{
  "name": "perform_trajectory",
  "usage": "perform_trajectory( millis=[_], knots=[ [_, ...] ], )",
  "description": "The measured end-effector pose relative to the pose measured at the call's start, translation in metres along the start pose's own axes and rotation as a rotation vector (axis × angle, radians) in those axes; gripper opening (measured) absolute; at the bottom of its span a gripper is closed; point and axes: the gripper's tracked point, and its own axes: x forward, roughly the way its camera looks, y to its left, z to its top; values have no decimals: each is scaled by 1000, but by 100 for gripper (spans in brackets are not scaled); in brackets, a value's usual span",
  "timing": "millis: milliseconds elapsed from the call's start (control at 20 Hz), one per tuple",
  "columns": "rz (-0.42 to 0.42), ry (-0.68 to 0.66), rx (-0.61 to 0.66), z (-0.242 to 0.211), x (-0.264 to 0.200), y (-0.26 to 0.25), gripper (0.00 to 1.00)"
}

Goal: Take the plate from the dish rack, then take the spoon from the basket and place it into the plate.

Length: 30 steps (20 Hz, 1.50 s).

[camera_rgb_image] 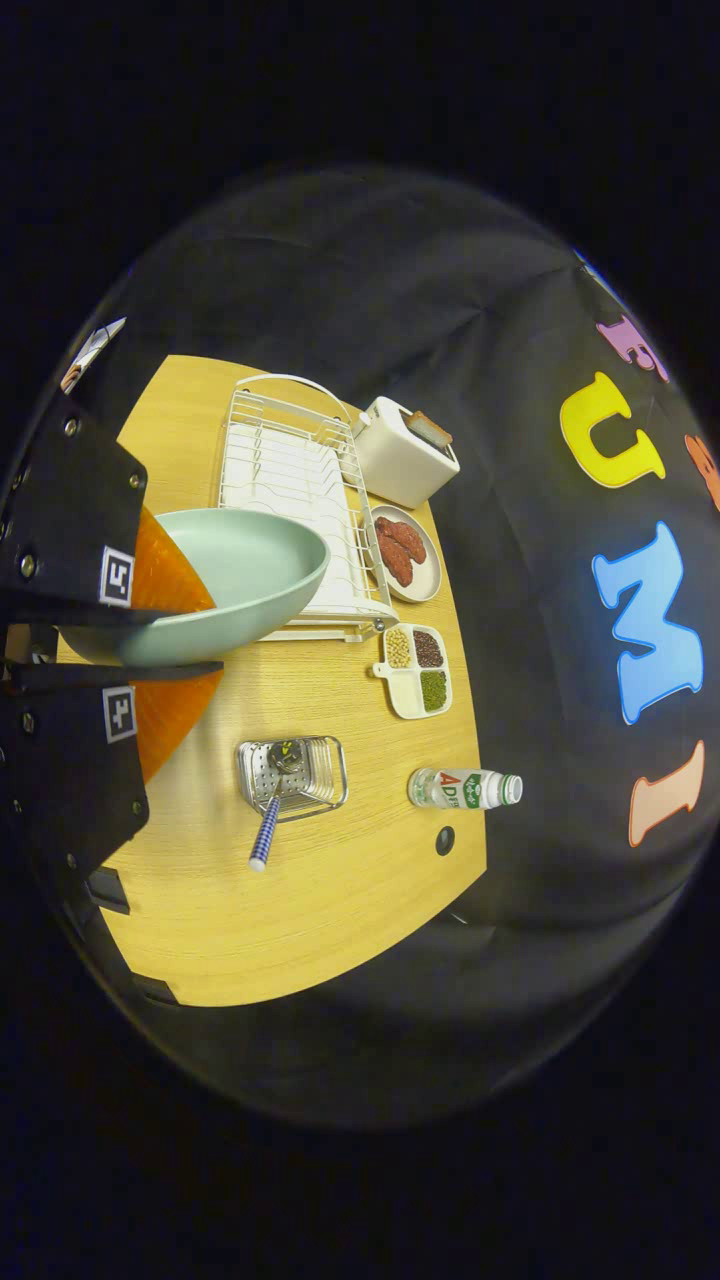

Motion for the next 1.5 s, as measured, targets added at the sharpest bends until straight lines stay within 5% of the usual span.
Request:
perform_trajectory(
  millis=[400,1100,1500],
  knots=[
    [41,102,90,-56,23,-47,15],
    [187,198,235,-120,85,-50,15],
    [176,220,281,-145,111,-67,17]
  ],
)
